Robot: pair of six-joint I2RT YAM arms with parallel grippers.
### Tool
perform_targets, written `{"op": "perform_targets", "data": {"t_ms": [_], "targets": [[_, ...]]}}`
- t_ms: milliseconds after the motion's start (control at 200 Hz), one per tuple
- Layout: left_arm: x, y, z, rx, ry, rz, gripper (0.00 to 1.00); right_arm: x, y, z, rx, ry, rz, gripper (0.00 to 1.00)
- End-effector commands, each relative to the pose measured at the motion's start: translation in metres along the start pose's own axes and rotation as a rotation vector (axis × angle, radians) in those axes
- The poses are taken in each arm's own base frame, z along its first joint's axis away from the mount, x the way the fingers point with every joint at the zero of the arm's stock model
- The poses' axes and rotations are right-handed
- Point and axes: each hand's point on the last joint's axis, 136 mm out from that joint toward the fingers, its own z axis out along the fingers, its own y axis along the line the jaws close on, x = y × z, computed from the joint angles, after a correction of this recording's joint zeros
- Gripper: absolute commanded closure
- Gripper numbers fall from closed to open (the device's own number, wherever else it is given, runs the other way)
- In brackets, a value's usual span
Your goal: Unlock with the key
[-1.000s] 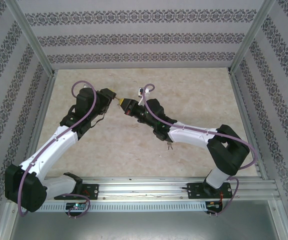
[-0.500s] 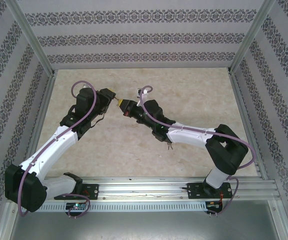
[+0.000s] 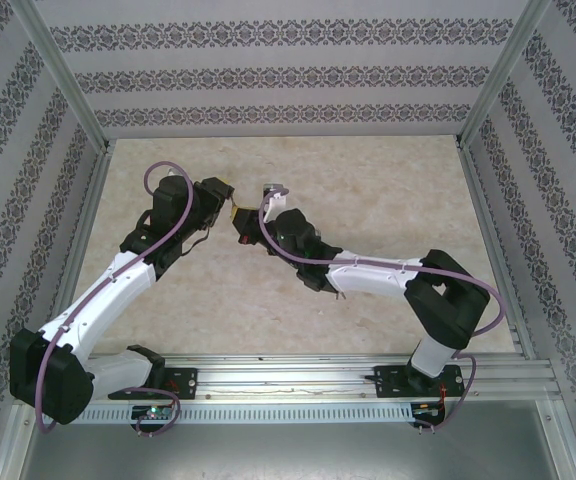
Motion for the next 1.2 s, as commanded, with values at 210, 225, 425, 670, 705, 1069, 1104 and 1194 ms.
{"op": "perform_targets", "data": {"t_ms": [210,225,425,670,705,1069,1104,1194], "targets": [[0.031,-0.012,-0.008,0.028,0.128,0.028,1.0,-0.043,0.026,-0.019,-0.071,-0.123,-0.002,1.0],[0.031,-0.012,-0.008,0.029,0.127,0.029,1.0,-0.043,0.025,-0.021,-0.068,-0.122,-0.002,1.0],[0.031,-0.008,-0.007,0.018,0.127,0.04,1.0,-0.046,0.019,-0.03,-0.061,-0.085,0.017,1.0],[0.028,-0.004,-0.007,0.007,0.116,0.048,1.0,-0.034,0.014,-0.039,-0.079,0.026,0.016,1.0],[0.028,-0.002,-0.007,0.002,0.114,0.051,1.0,-0.031,0.011,-0.043,-0.075,0.048,0.013,1.0],[0.031,-0.003,-0.01,-0.047,0.166,0.142,1.0,0.021,-0.014,-0.075,-0.004,0.472,0.021,1.0],[0.032,-0.002,-0.009,-0.053,0.173,0.148,1.0,0.026,-0.015,-0.075,0.0,0.513,0.025,1.0],[0.034,-0.004,-0.01,-0.051,0.187,0.163,1.0,0.038,-0.016,-0.072,0.006,0.599,0.035,1.0]]}}
